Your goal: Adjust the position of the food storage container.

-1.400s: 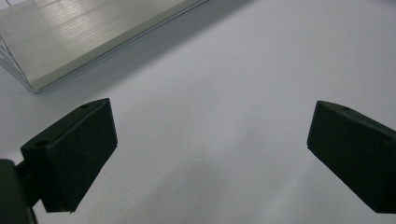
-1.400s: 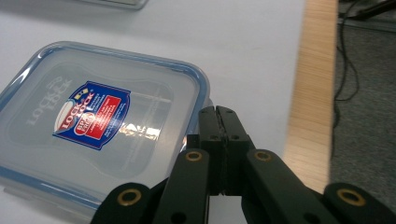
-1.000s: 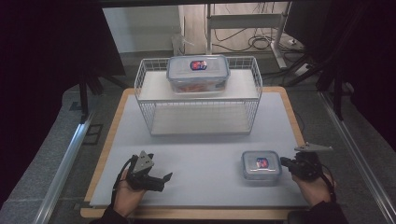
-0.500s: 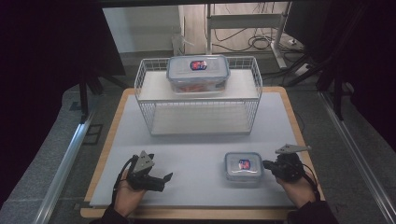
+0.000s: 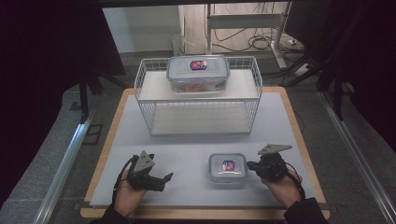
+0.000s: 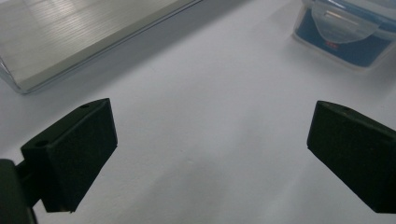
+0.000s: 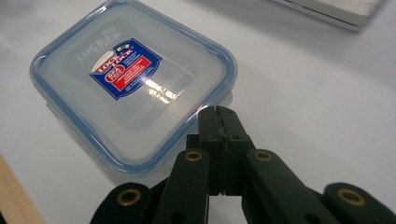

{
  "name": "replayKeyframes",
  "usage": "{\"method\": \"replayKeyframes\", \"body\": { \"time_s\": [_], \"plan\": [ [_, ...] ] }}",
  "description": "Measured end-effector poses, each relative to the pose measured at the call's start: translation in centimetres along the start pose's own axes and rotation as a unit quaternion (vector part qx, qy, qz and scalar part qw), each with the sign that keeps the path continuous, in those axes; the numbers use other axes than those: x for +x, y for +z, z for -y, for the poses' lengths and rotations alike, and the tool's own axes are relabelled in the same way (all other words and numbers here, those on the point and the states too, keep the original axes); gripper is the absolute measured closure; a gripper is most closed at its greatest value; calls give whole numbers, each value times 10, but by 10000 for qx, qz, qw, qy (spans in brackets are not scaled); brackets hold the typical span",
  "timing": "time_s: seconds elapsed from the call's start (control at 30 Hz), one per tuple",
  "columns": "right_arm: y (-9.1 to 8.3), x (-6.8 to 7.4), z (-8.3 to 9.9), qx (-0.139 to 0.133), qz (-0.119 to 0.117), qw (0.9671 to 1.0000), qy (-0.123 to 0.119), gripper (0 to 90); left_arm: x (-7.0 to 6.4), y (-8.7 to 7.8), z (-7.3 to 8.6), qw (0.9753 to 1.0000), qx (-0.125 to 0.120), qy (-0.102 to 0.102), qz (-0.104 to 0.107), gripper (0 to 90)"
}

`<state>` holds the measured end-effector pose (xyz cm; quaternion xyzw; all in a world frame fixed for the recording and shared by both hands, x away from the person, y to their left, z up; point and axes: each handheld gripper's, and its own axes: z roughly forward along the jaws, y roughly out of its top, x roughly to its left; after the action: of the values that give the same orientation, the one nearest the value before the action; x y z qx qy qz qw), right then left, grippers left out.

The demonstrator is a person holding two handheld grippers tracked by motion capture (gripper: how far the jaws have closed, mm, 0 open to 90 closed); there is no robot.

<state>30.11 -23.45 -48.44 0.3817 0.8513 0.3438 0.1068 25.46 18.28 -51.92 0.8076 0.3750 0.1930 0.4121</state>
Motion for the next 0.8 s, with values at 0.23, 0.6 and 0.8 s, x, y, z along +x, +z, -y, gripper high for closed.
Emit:
{"method": "replayKeyframes", "body": {
  "time_s": [0.23,0.6,0.8],
  "plan": [
    [12,16,-9,-36,-184,9997,-159,900,0,0,0,10000,14,-8,-7,15],
    [33,46,-22,-45,-496,9979,-410,900,1,0,0,10000,35,-82,3,19],
    [39,54,-24,-118,-498,9970,-574,855,2,-3,-1,9999,63,-149,42,24]
  ]
}}
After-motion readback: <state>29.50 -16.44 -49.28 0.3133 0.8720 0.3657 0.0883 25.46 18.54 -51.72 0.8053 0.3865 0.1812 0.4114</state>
